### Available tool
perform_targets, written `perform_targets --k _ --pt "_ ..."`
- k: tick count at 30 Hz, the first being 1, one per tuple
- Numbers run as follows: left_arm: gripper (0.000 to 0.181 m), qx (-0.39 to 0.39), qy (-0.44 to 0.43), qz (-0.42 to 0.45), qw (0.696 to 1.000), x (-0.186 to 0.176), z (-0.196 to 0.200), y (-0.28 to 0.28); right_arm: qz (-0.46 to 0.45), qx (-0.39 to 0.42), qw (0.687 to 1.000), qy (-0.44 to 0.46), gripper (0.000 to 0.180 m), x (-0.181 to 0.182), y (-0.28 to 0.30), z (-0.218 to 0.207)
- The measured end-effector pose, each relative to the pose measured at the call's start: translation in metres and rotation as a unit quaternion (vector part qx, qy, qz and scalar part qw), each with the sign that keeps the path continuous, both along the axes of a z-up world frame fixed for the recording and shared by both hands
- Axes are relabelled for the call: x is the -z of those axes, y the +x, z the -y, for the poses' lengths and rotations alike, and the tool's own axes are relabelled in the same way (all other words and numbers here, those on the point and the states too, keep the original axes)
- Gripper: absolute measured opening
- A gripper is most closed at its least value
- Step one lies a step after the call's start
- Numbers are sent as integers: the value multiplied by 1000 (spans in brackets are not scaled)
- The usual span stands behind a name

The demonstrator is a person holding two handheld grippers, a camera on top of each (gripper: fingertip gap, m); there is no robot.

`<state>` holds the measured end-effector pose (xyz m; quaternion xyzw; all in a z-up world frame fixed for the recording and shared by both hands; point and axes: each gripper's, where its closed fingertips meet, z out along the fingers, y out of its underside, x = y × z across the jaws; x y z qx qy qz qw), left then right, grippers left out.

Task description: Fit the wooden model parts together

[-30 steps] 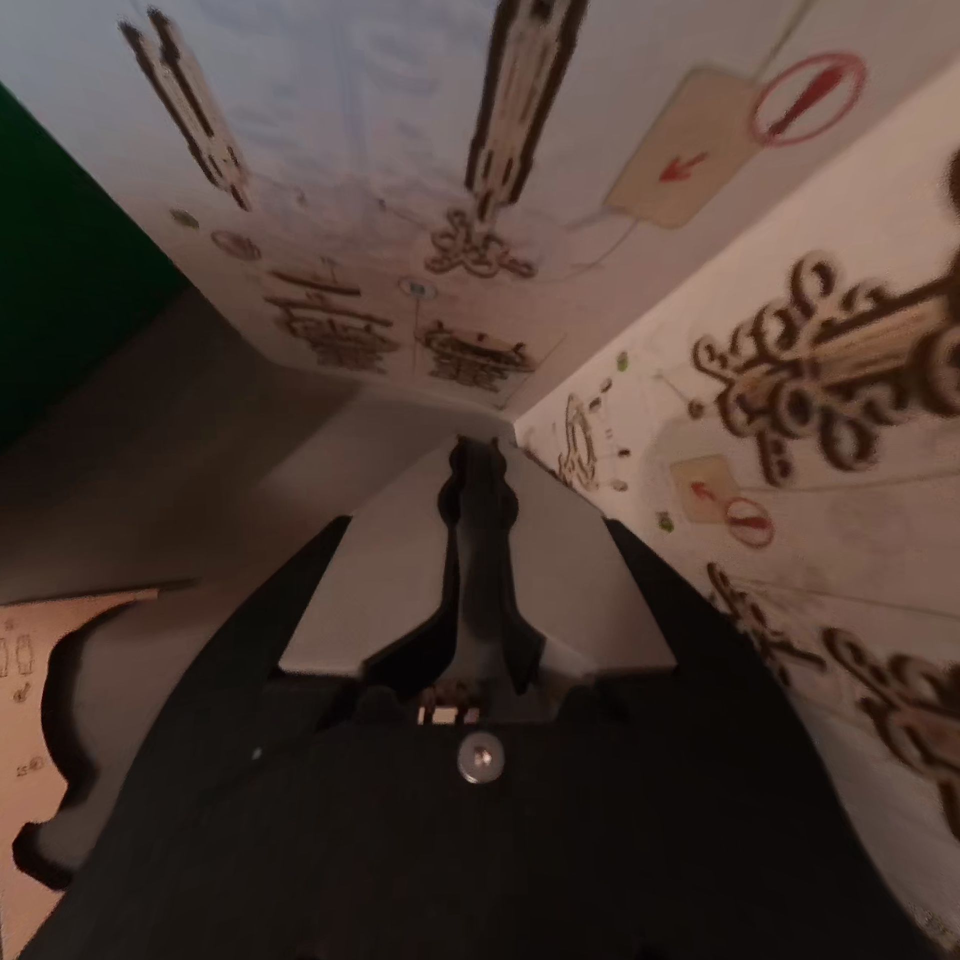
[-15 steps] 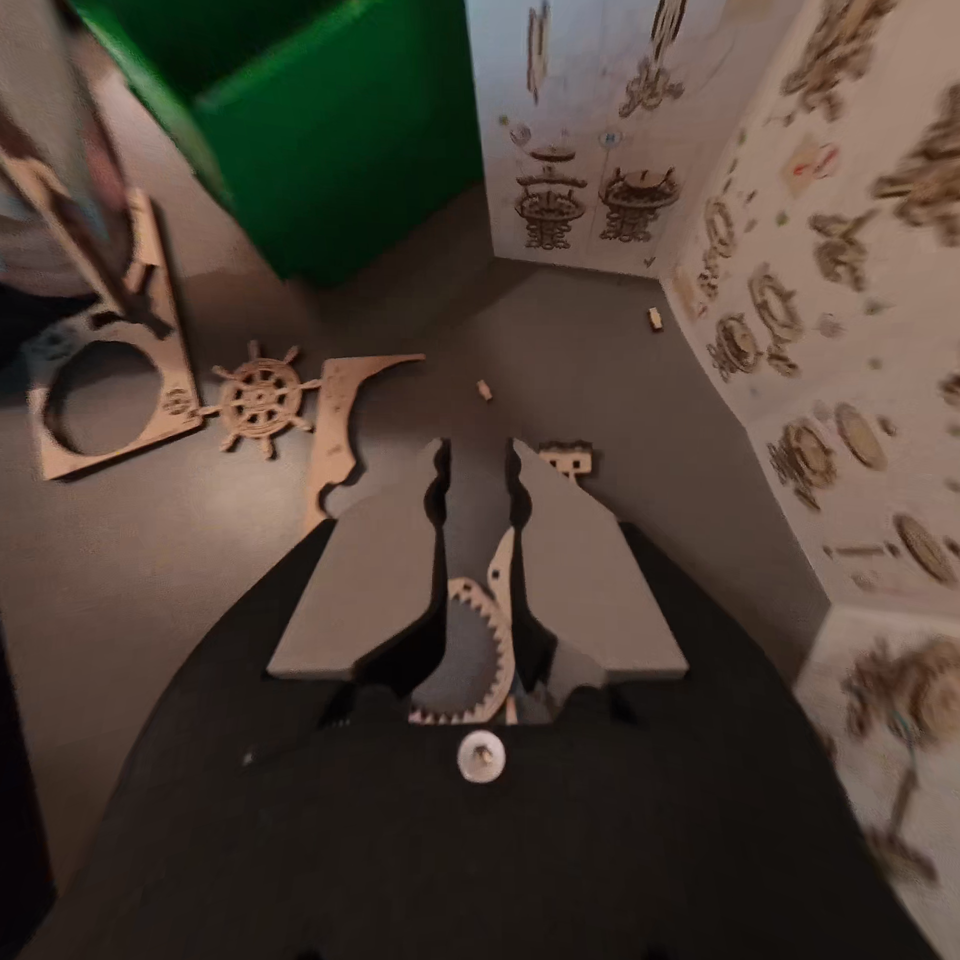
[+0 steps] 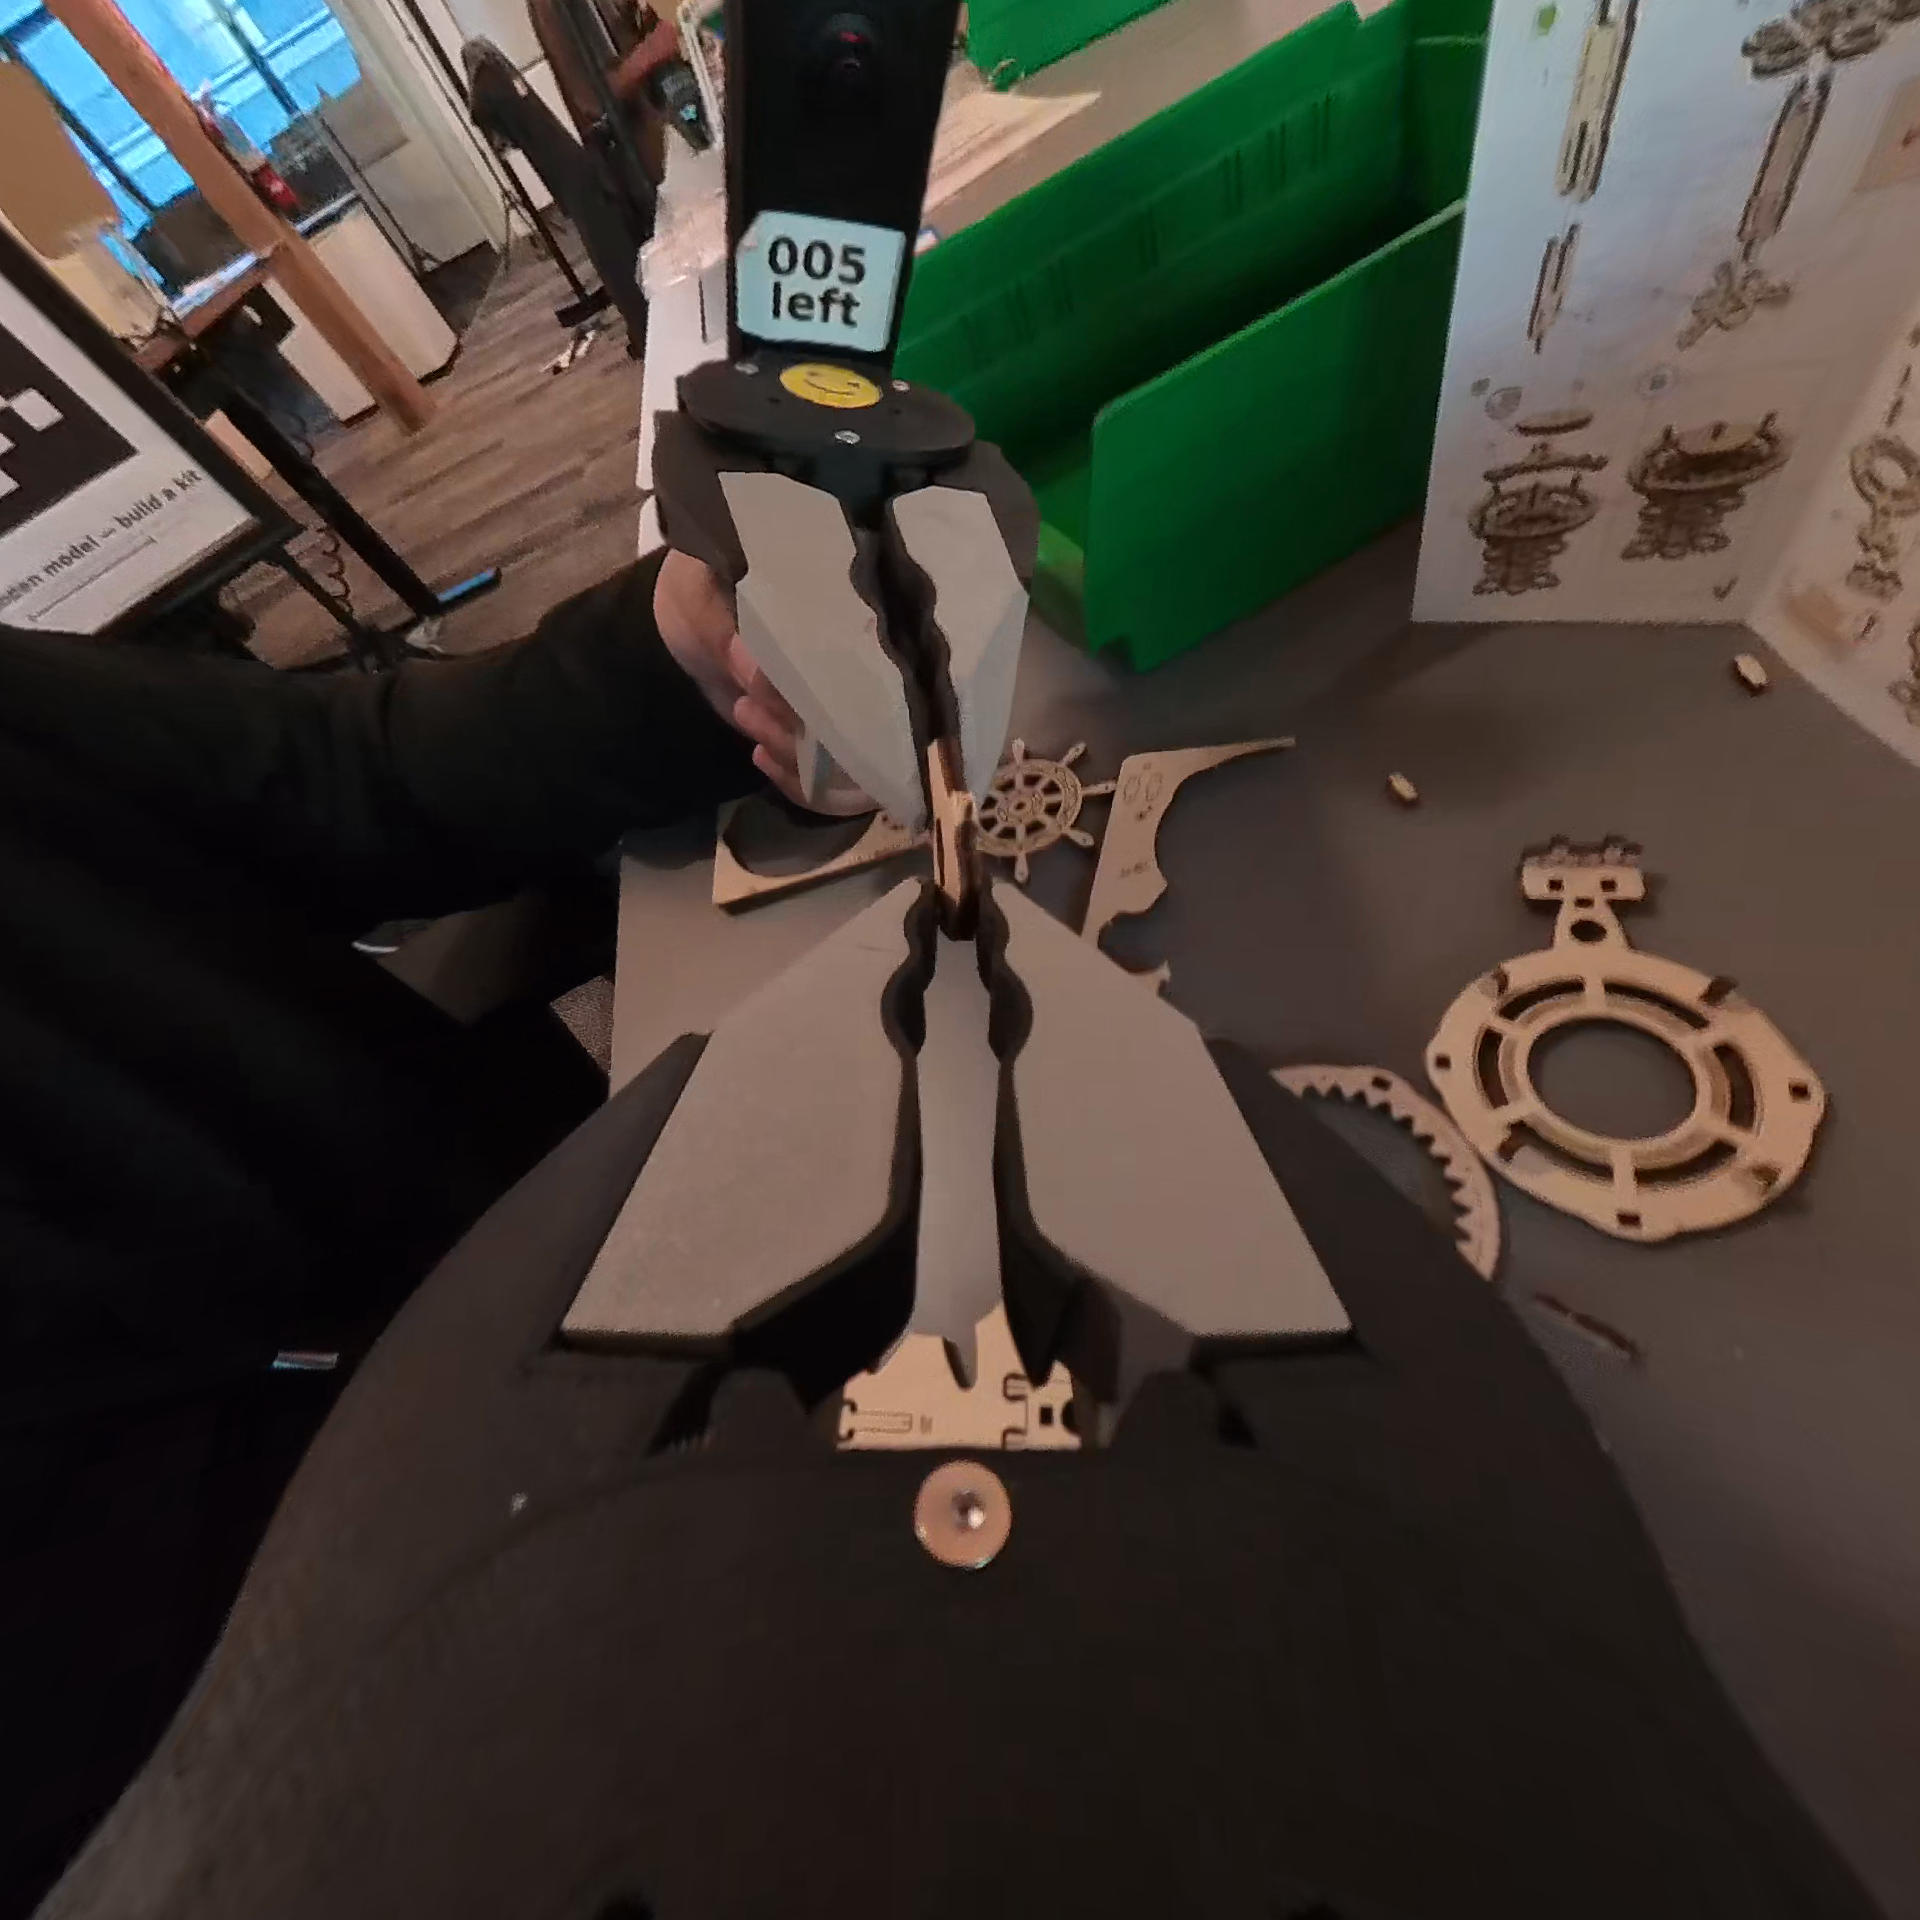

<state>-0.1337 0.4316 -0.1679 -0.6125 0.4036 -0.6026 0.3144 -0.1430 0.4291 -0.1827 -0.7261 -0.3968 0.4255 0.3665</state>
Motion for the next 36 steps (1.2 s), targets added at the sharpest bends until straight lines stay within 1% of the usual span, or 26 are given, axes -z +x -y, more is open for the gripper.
perform_targets --k 1,2,3,5,9,12,13,15,18,19,20,21,23,24,25,26,28,30,31,32,33,34,35,36 --pt "0 -1 9 -17 1000 6 1 3 2 6 1000 -4 6 4 3 2" --pt "0 4 17 -30 999 11 4 5 -2 5 1000 -9 15 6 5 6" --pt "0 15 21 -38 999 15 9 7 -11 6 1000 -14 19 6 6 8" --pt "0 24 22 -42 999 17 15 11 -21 12 1000 -19 4 7 11 10" --pt "2 26 16 -52 998 21 18 15 -34 19 999 -31 0 8 19 18" --pt "9 11 24 -60 998 22 13 13 -23 55 998 -22 0 2 54 23" --pt "13 8 22 -60 998 22 12 11 -11 87 996 -14 0 -1 77 20" --pt "13 4 23 -59 998 19 11 10 31 176 984 3 0 -7 142 12" --pt "13 0 34 -69 997 20 12 10 104 313 944 -14 0 -1 262 2" --pt "13 1 39 -73 997 21 14 11 122 344 931 -31 0 7 296 0" --pt "12 3 44 -76 996 22 15 12 142 365 918 -58 6 21 324 0" --pt "12 5 47 -80 996 24 16 12 165 378 907 -89 15 38 348 1" --pt "12 6 50 -88 995 27 17 13 201 397 887 -123 21 65 380 -1" --pt "12 7 50 -90 995 28 17 13 209 405 881 -128 25 72 390 -3" --pt "12 6 50 -90 995 29 16 13 211 415 876 -127 28 71 396 -4" --pt "12 4 48 -92 995 31 15 13 205 424 875 -113 30 61 399 -7" --pt "12 -2 41 -96 995 33 10 12 187 434 879 -61 31 30 396 -12" --pt "12 -3 35 -94 995 33 9 12 204 439 874 -32 34 11 397 -12" --pt "12 -3 35 -93 995 33 10 12 228 443 867 -27 36 9 401 -12" --pt "12 -2 36 -94 995 33 10 12 256 444 858 -32 38 12 406 -12" --pt "12 -1 39 -95 995 33 11 12 277 431 857 -48 40 21 407 -10" --pt "12 1 42 -96 994 33 12 12 286 401 867 -74 35 33 401 -6" --pt "12 1 45 -98 994 33 13 12 283 366 880 -105 22 47 390 -1" --pt "12 0 47 -99 994 33 12 12 281 341 887 -132 24 58 383 2"
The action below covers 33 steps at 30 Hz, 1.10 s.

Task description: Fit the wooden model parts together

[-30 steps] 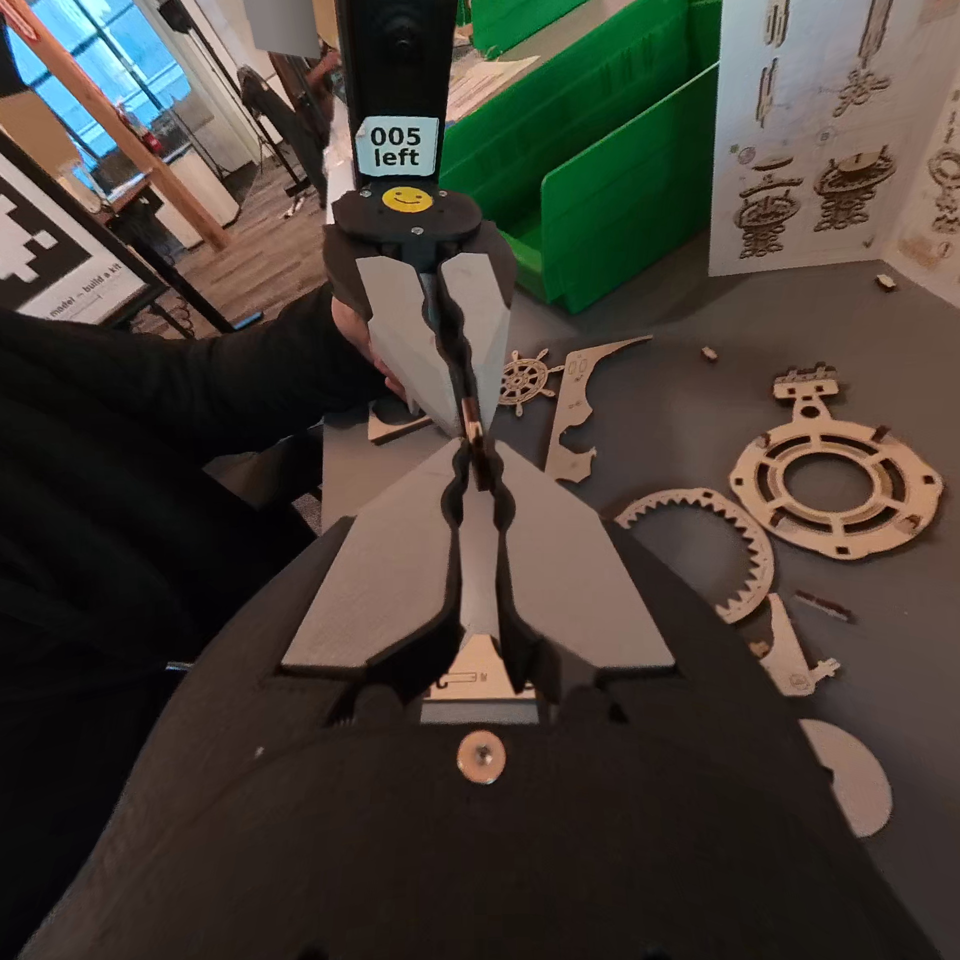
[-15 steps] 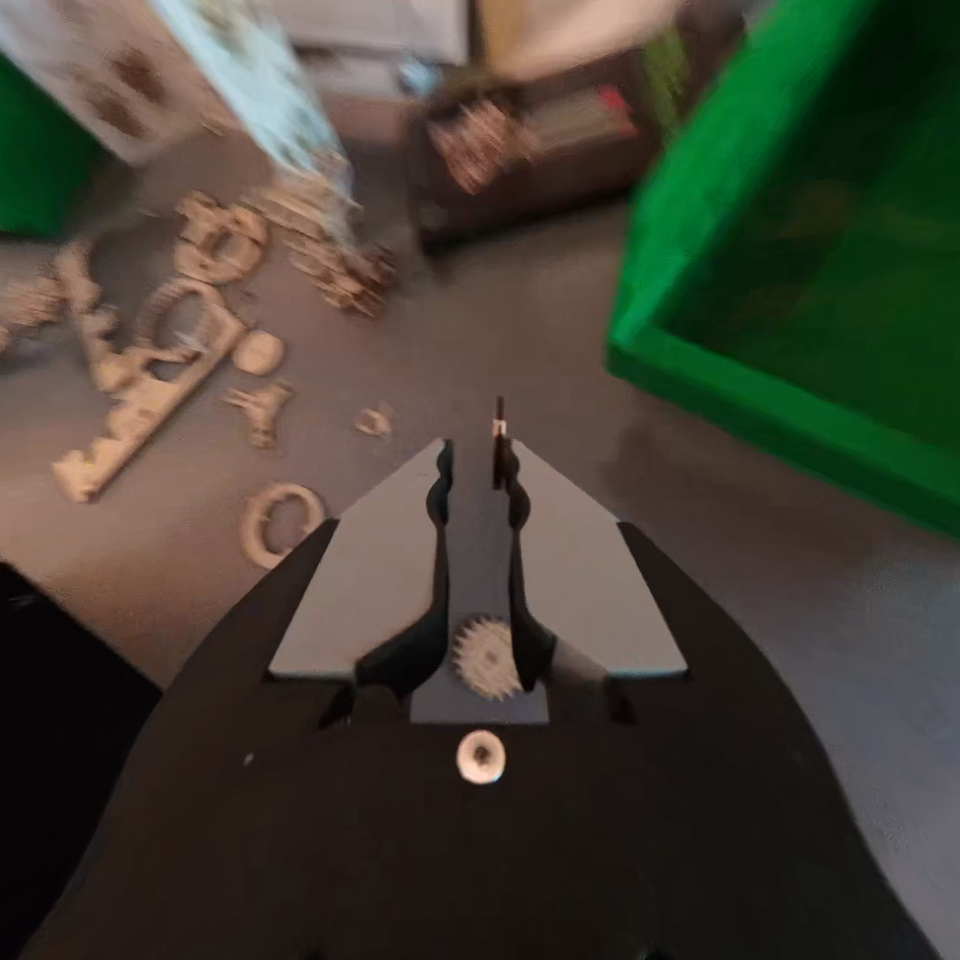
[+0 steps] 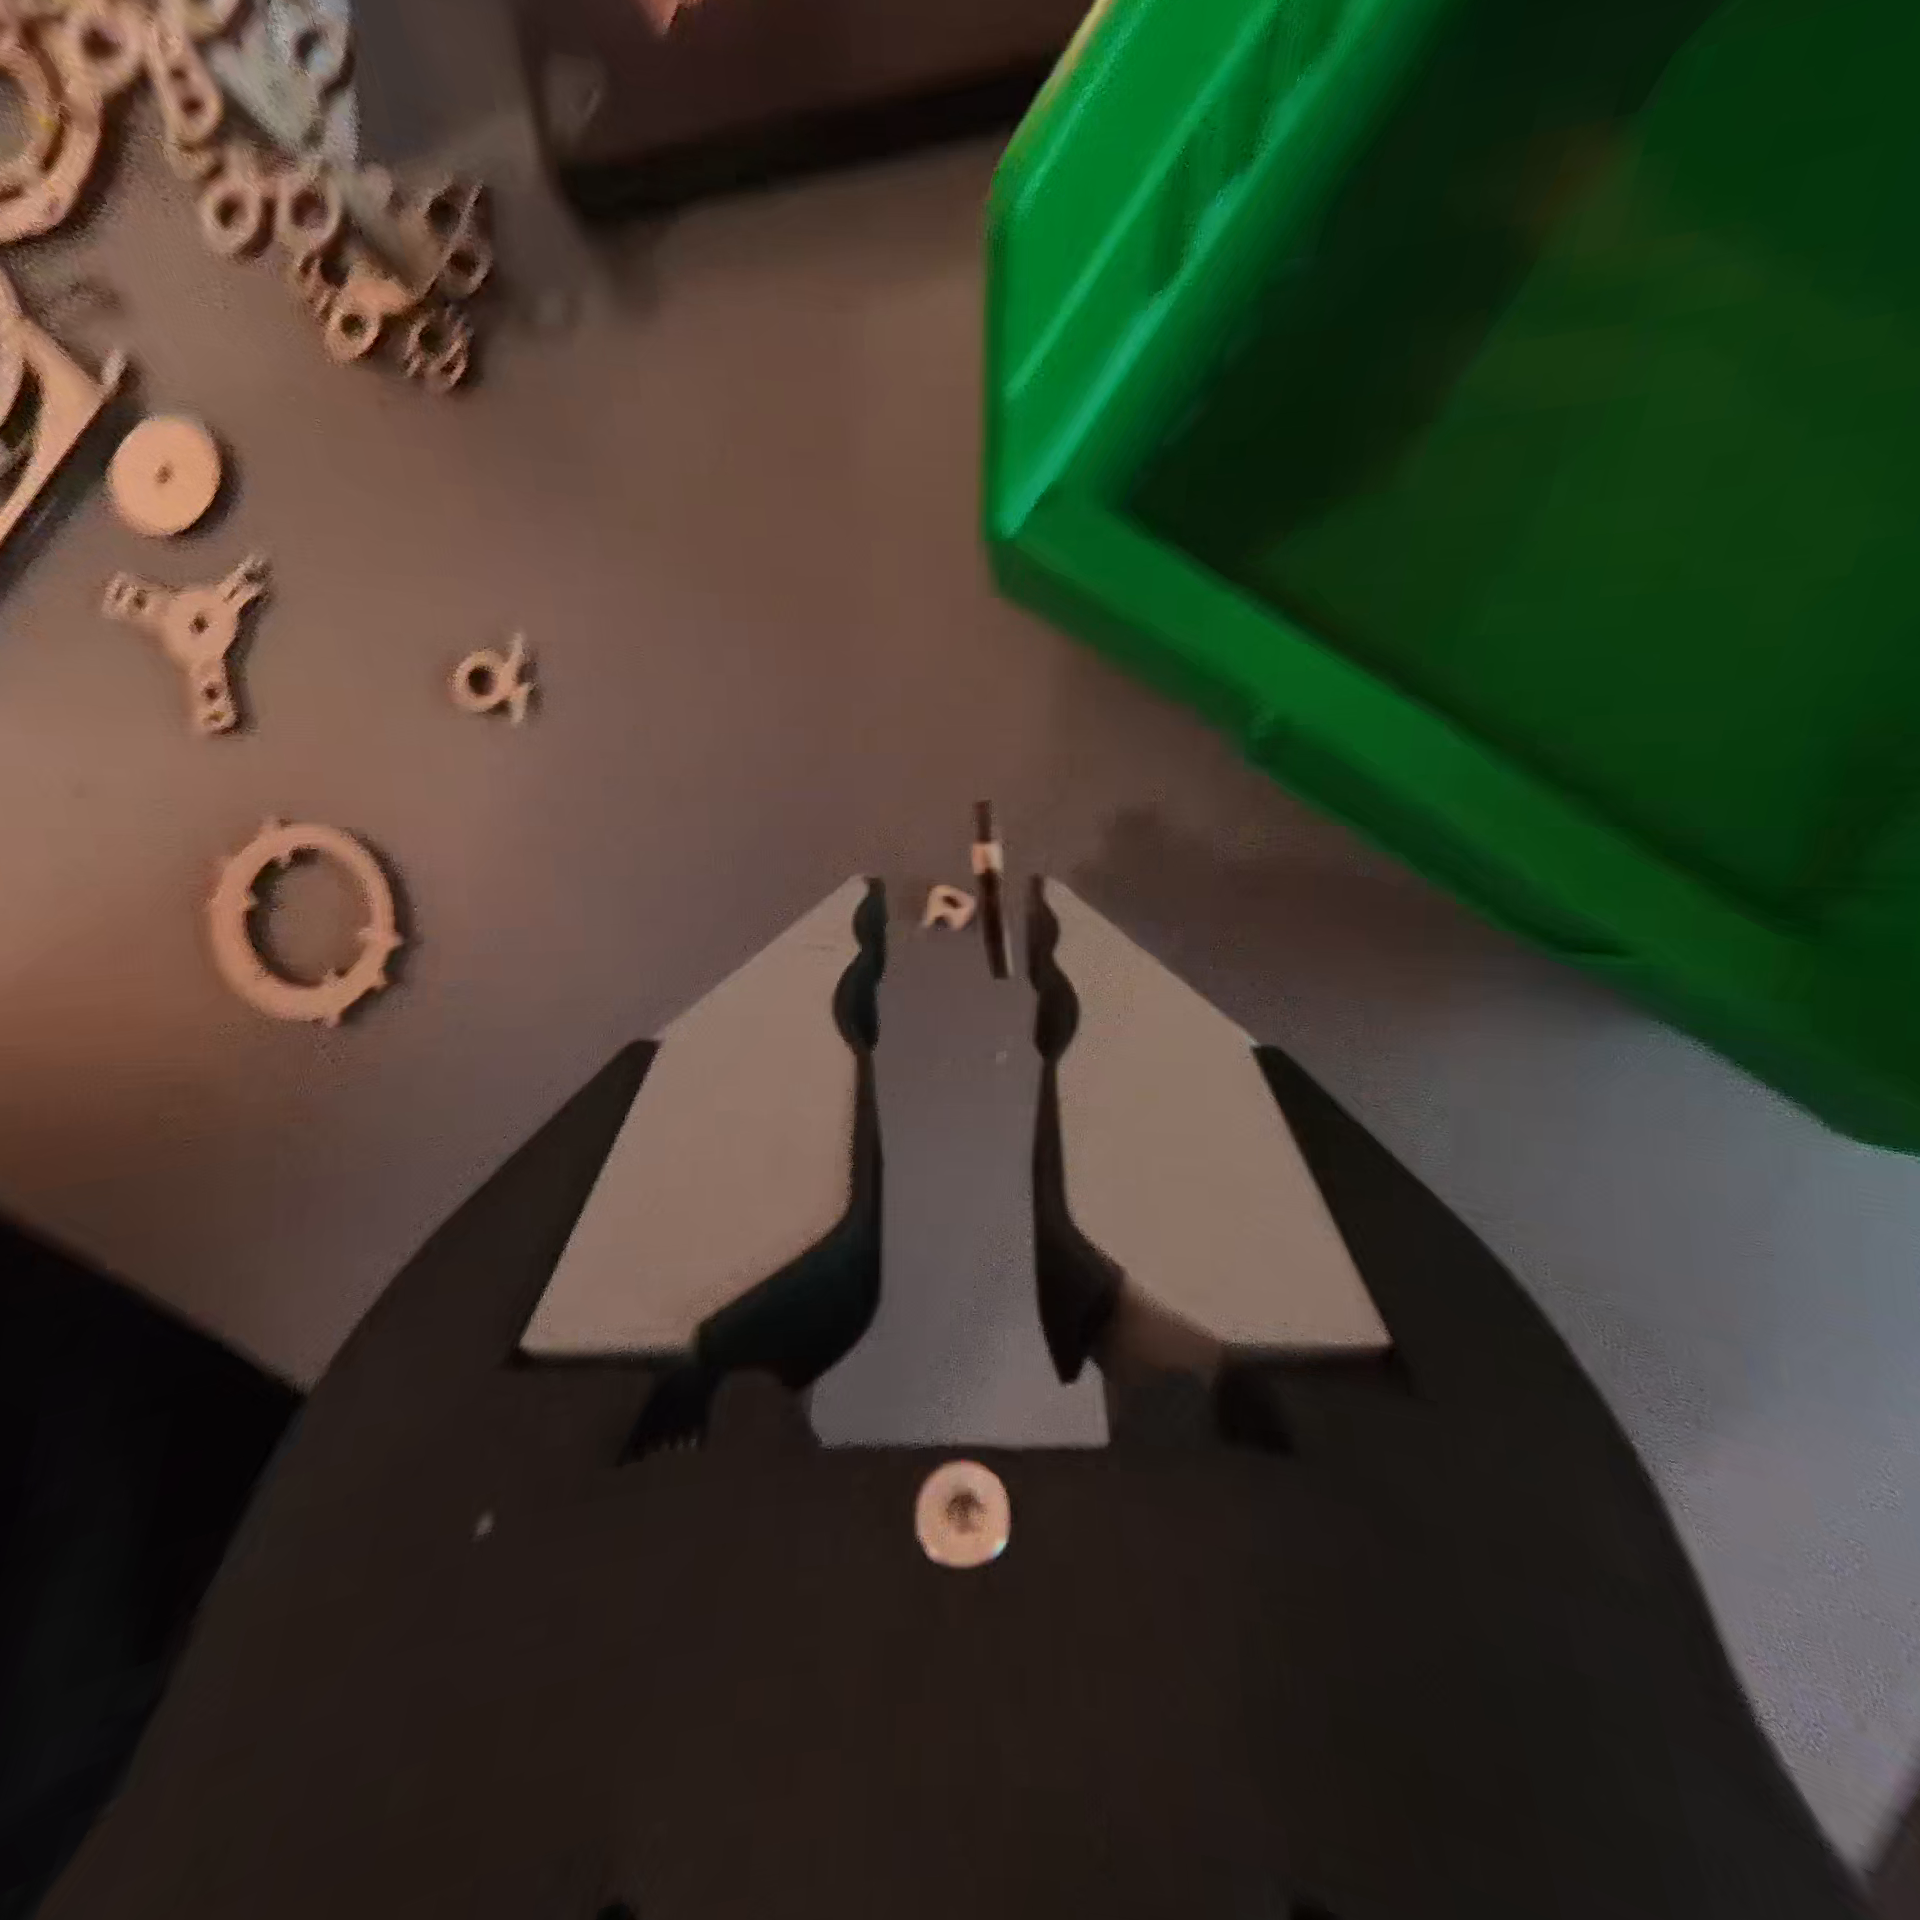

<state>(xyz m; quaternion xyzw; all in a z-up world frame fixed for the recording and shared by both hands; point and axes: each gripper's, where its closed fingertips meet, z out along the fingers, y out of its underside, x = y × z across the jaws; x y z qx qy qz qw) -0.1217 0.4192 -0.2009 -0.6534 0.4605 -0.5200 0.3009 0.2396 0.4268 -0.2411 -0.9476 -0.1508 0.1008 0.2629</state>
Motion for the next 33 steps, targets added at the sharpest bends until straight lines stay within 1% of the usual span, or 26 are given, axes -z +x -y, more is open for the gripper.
perform_targets --k 1,2,3,4,6,7,8,9,10,13,15,18,19,21,22,23,24,25,27,29,31,33 --pt "12 -1 0 0 1000 0 0 0 5 -3 1000 -21 28 9 0 1" --pt "12 -2 -1 1 1000 0 -1 0 26 4 999 -22 26 13 5 0" --pt "12 -2 -3 0 1000 0 -1 -1 37 15 999 -4 24 11 9 -5" --pt "12 -3 -5 0 1000 1 -1 -1 15 23 1000 14 19 8 6 -9" --pt "12 0 -6 -1 1000 1 -1 0 -58 27 998 -3 20 5 -5 -8" --pt "12 1 -4 -2 1000 1 0 0 -63 32 997 -8 29 4 -3 -8" --pt "12 0 -3 -3 1000 1 0 0 -52 37 998 8 32 0 -1 -10" --pt "12 0 -2 -2 1000 1 0 -1 -41 39 998 32 27 -7 0 -12" --pt "12 0 -1 -1 1000 0 0 -1 -44 34 997 52 27 -14 -6 -12" --pt "12 -2 -1 2 1000 -1 -1 -1 -128 -22 990 63 27 -26 -55 -3" --pt "12 -1 0 1 1000 -1 0 -1 -162 -73 983 42 23 -20 -90 9" --pt "12 0 1 -1 1000 0 0 -1 -111 -93 989 2 12 10 -99 20" --pt "12 0 1 -2 1000 0 0 -1 -97 -89 991 -4 7 18 -94 20" --pt "11 -1 -1 -1 1000 0 -1 -2 -74 -62 995 -17 6 34 -74 17" --pt "11 0 -1 -1 1000 0 0 -1 -73 -48 996 -14 0 36 -64 13" --pt "11 1 -1 -1 1000 0 0 -1 -67 -25 997 -5 0 35 -54 7" --pt "12 2 1 -2 1000 0 1 -1 -54 -6 998 6 7 33 -44 1" --pt "11 2 3 -2 1000 0 1 -1 -53 -3 998 22 9 27 -45 -4" --pt "11 1 3 -4 1000 1 0 -1 -92 -35 994 48 9 11 -72 -10" --pt "11 -1 0 -2 1000 0 -1 -1 -134 -85 986 49 10 4 -112 -10" --pt "11 -2 -2 -3 1000 1 -2 -2 -145 -127 981 33 11 10 -146 -8" --pt "11 -2 -1 -5 1000 2 -2 -2 -107 -143 984 16 11 27 -160 -9"
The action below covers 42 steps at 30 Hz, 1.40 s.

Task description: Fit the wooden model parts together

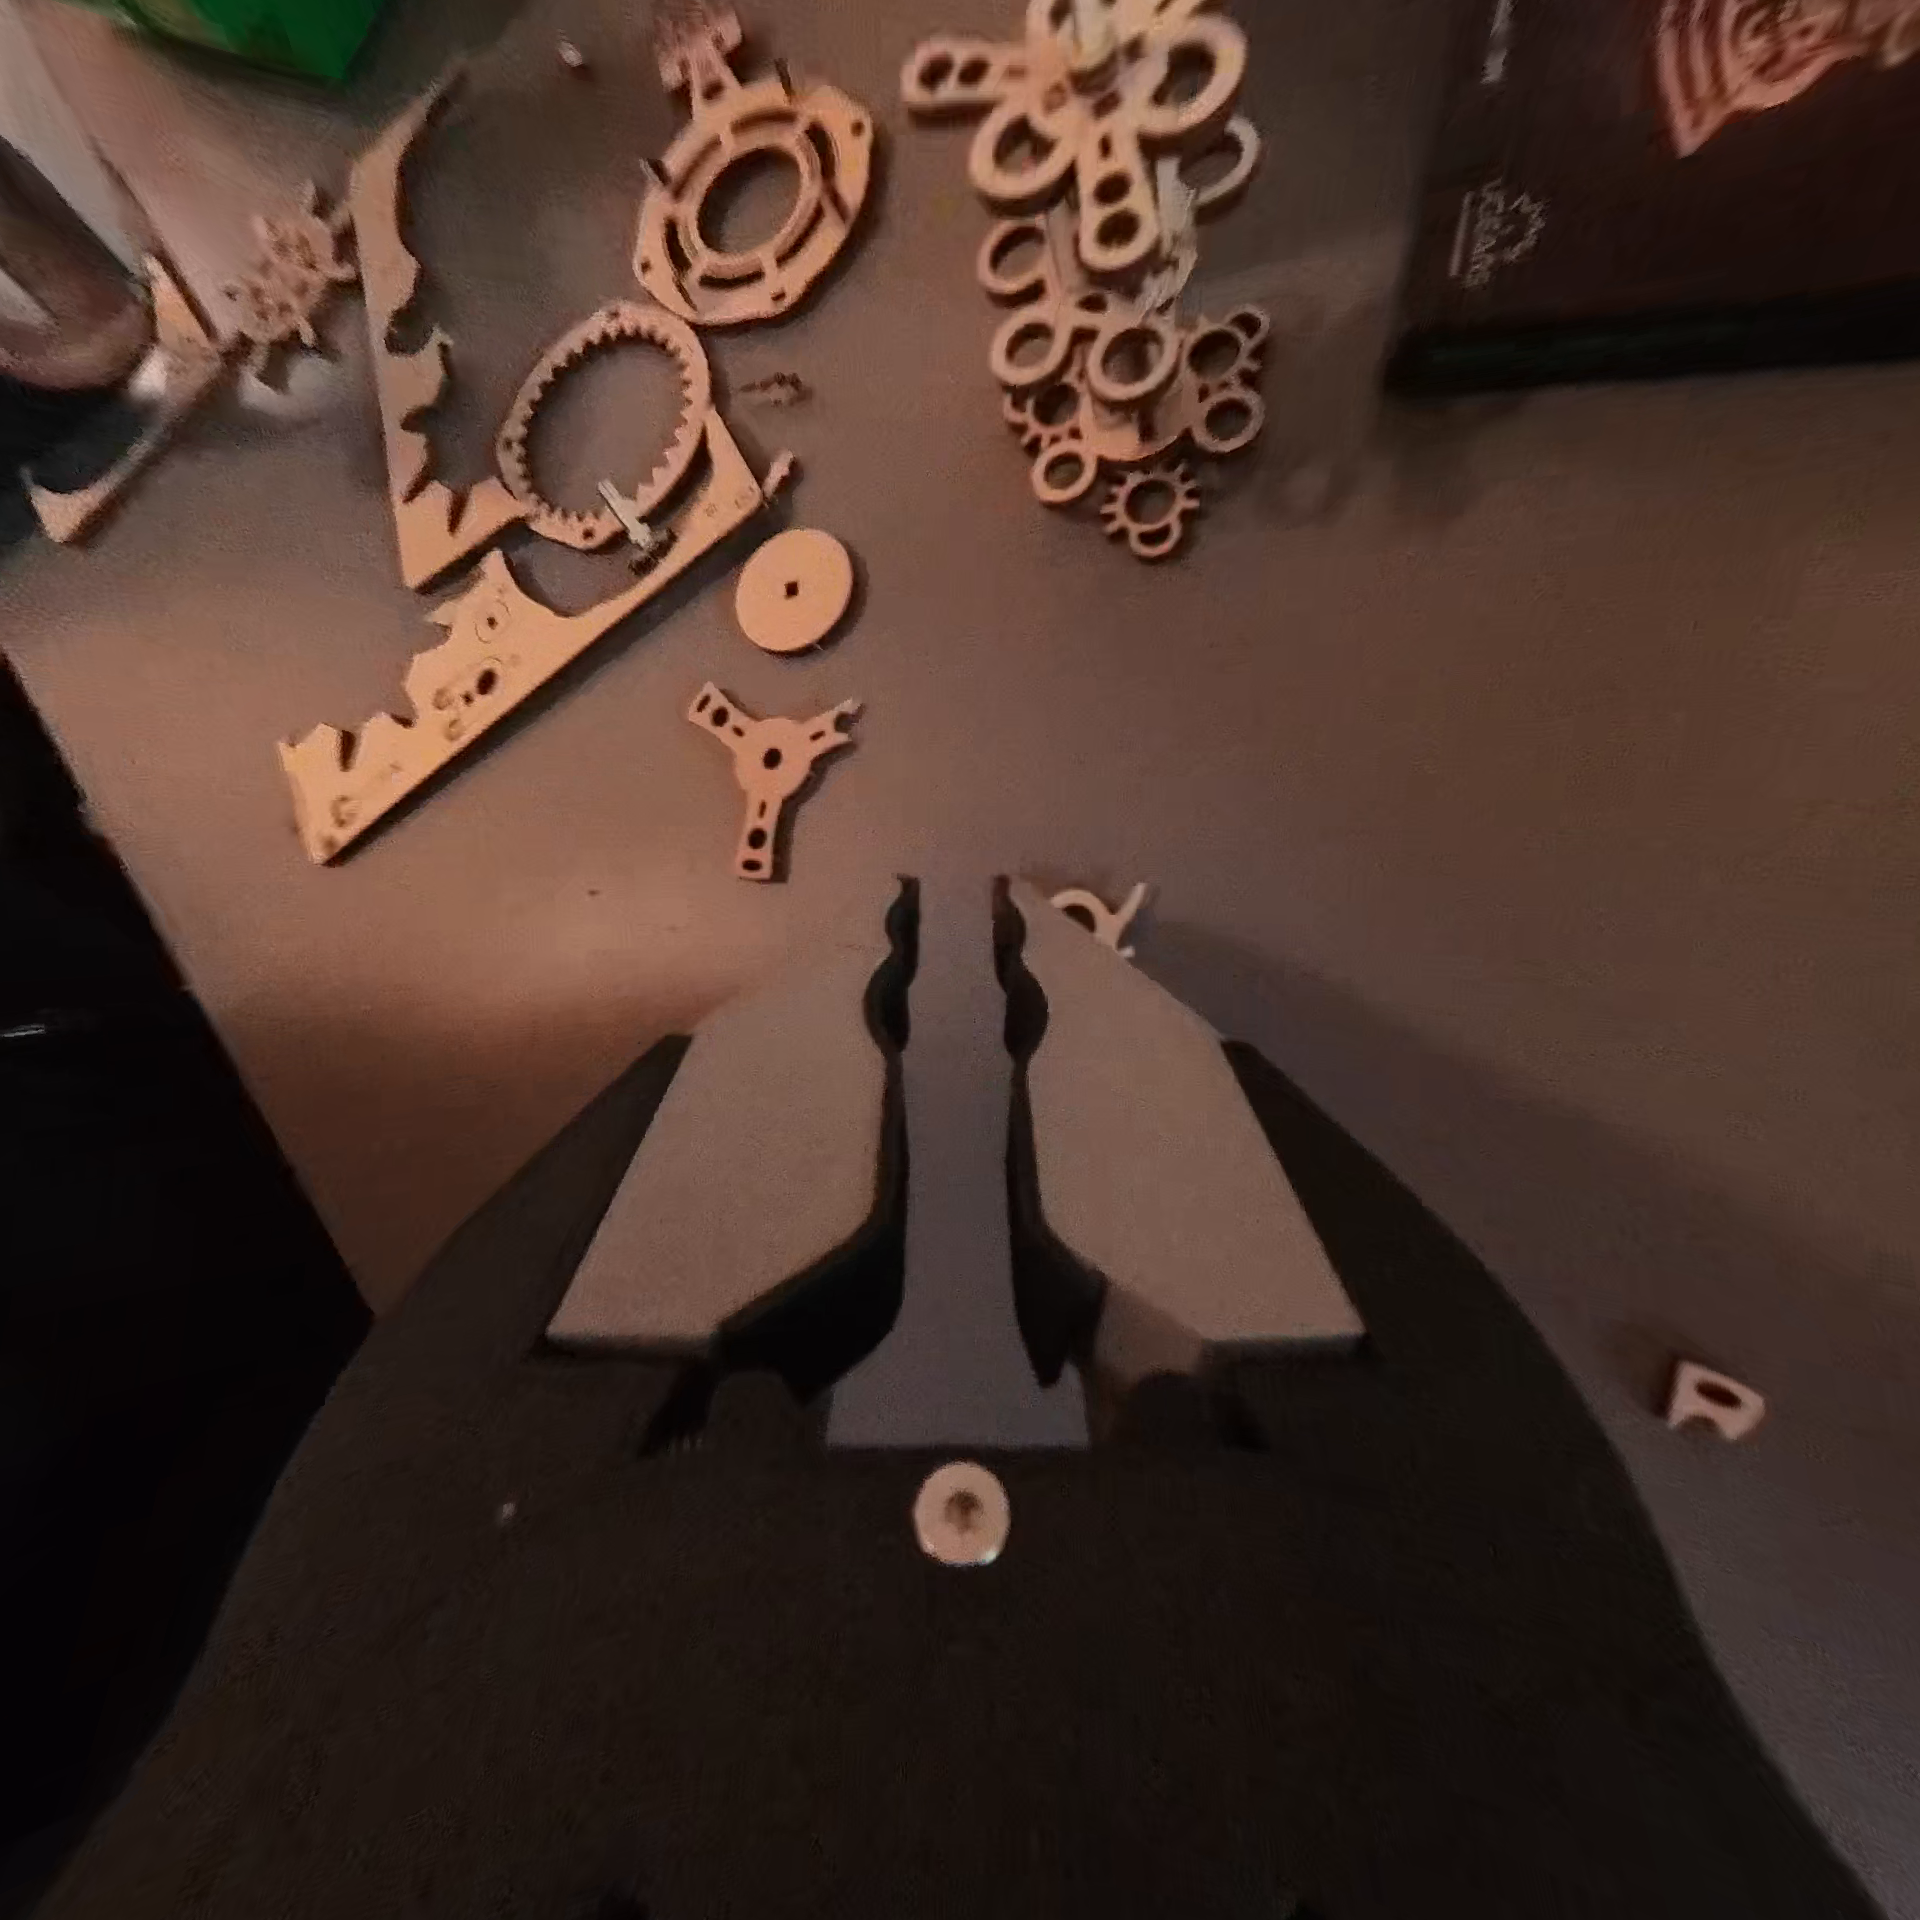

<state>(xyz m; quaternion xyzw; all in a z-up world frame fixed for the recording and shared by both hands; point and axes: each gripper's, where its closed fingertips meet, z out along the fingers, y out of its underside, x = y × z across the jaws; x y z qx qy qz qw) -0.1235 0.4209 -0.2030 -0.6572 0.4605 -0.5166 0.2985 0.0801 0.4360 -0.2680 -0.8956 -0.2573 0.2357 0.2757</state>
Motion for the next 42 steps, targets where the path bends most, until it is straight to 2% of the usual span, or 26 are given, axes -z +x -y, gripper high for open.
perform_targets --k 2,5,7,9,13,15,19,22,26,28,30,34,38,40,42 --pt "11 0 -1 0 1000 0 0 0 58 28 998 16 0 12 16 -11" --pt "11 2 0 3 1000 -2 1 -1 99 103 990 17 0 13 65 -21" --pt "11 3 2 6 1000 -4 2 -1 169 162 972 20 0 12 113 -19" --pt "10 3 4 9 1000 -6 2 -2 173 178 968 28 0 5 131 -13" --pt "11 0 5 11 1000 -7 1 -2 36 129 990 40 6 -24 89 -1" --pt "11 -1 5 11 1000 -7 1 -2 10 104 993 45 7 -28 65 -3" --pt "11 -3 4 4 1000 -3 -1 -2 12 63 997 34 7 -13 29 -13" --pt "11 -9 -1 2 1000 -1 -4 -4 51 66 996 14 7 2 43 -8" --pt "11 -7 -2 12 1000 -6 -4 -5 12 47 999 -10 7 -10 59 27" --pt "11 -2 2 13 1000 -8 -1 -4 29 41 999 -18 10 -11 73 43" --pt "11 3 5 10 1000 -7 2 -2 41 44 998 -3 11 -15 86 46" --pt "11 4 4 3 1000 -3 2 -1 -16 0 1000 -15 16 -23 71 49" --pt "11 0 -1 2 1000 -1 0 -1 30 -26 998 -38 13 6 64 42" --pt "11 0 -2 1 1000 0 -1 -1 37 -6 999 -26 0 11 69 27" --pt "11 1 -3 0 1000 0 -1 -1 69 54 996 4 0 12 92 2"
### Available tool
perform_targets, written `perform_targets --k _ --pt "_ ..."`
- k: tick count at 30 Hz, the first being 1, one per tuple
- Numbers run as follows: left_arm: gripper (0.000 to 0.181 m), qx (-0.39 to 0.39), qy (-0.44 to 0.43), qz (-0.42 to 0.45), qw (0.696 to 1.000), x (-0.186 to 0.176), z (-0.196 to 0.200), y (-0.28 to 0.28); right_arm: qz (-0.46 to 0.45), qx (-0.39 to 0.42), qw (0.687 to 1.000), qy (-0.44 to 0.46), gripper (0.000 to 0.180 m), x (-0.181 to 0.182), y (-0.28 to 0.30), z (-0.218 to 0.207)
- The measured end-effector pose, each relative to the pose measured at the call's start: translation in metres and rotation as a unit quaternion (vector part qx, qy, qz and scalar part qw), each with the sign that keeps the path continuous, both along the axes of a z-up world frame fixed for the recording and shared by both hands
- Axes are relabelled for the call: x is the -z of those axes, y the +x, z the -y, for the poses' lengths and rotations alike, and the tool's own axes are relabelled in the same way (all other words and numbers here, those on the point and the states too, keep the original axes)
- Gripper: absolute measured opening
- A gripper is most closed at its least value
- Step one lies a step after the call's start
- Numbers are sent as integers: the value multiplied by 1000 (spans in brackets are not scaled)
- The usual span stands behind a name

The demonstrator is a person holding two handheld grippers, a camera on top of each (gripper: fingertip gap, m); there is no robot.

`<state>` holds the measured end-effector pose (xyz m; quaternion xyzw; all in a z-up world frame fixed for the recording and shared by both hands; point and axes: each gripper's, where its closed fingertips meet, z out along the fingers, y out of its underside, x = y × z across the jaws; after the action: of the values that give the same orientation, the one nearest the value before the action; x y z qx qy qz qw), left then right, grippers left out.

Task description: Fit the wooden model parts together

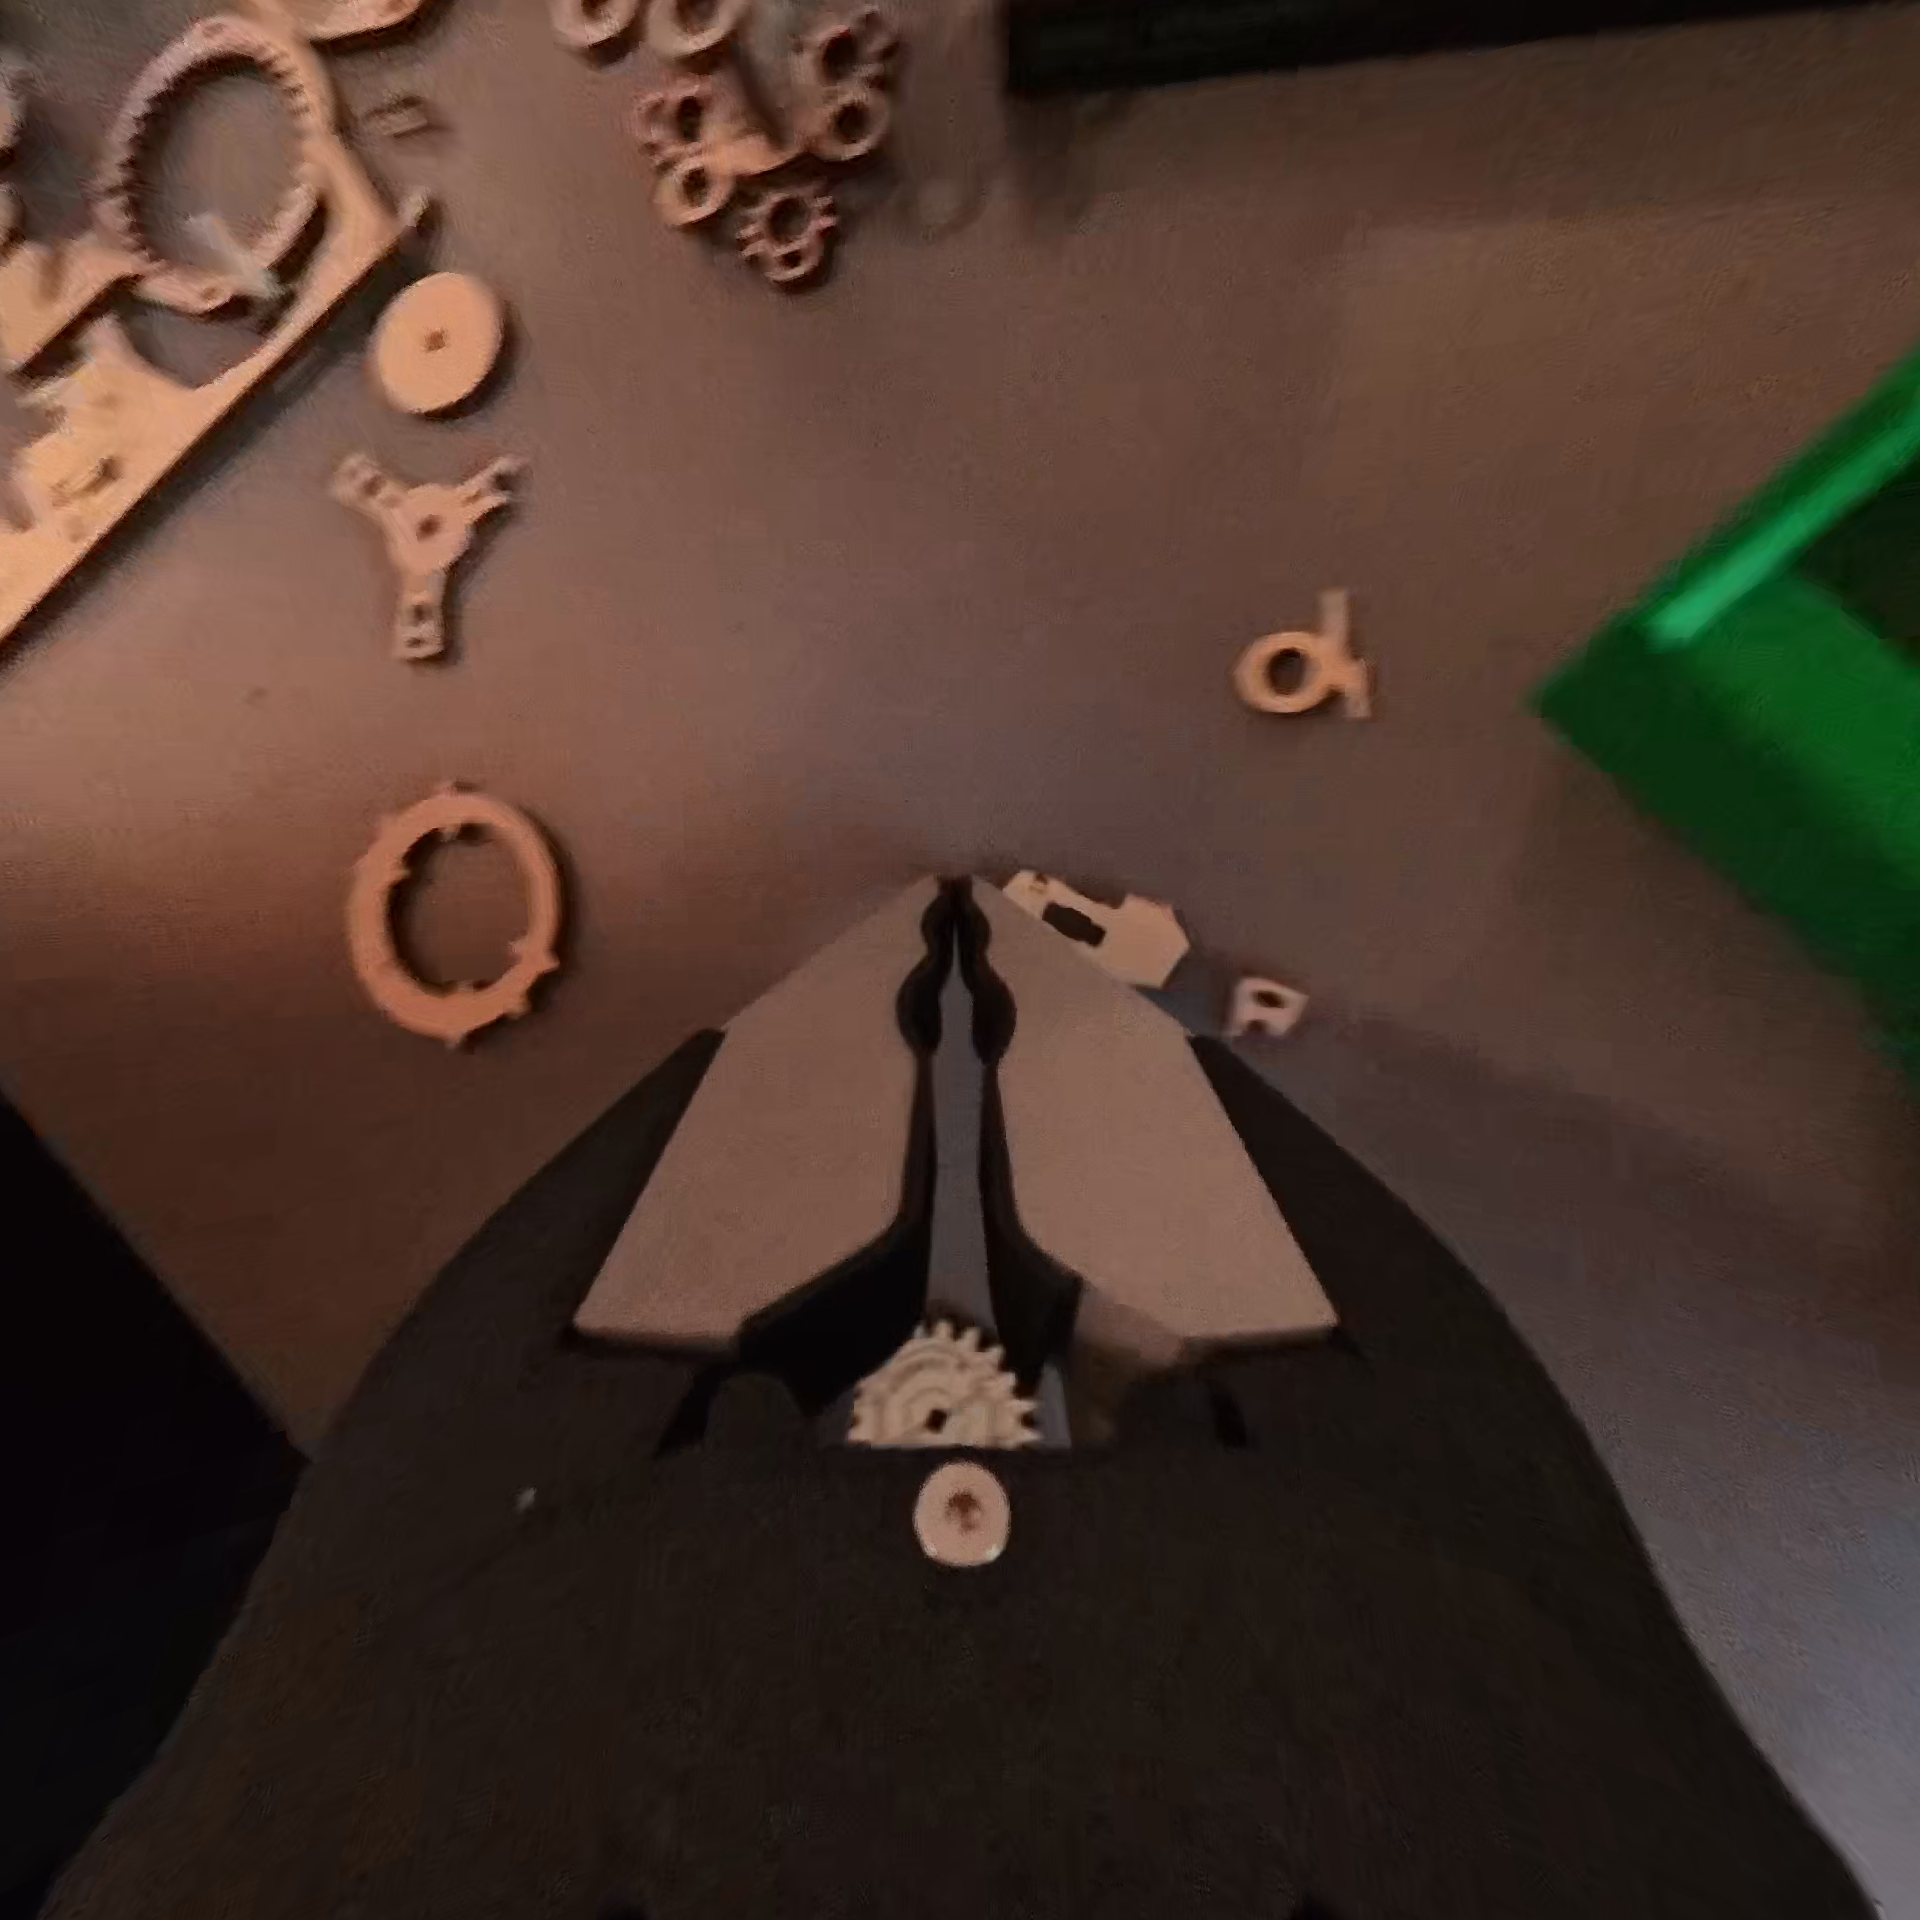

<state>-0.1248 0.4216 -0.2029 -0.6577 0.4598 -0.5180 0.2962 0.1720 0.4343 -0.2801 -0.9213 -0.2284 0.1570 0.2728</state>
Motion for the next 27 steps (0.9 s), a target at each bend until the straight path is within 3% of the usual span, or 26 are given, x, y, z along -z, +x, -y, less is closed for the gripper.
perform_targets --k 2,17,23,27 --pt "11 2 1 0 1000 0 1 0 41 56 997 20 0 -2 29 -16" --pt "11 -8 6 7 1000 -4 -3 -3 -51 136 970 194 13 -118 59 24" --pt "11 -44 12 22 999 -13 -20 -12 -165 39 958 233 29 -150 -20 20" --pt "12 -104 25 34 994 -21 -45 -26 -215 -41 951 219 43 -141 -99 -1"
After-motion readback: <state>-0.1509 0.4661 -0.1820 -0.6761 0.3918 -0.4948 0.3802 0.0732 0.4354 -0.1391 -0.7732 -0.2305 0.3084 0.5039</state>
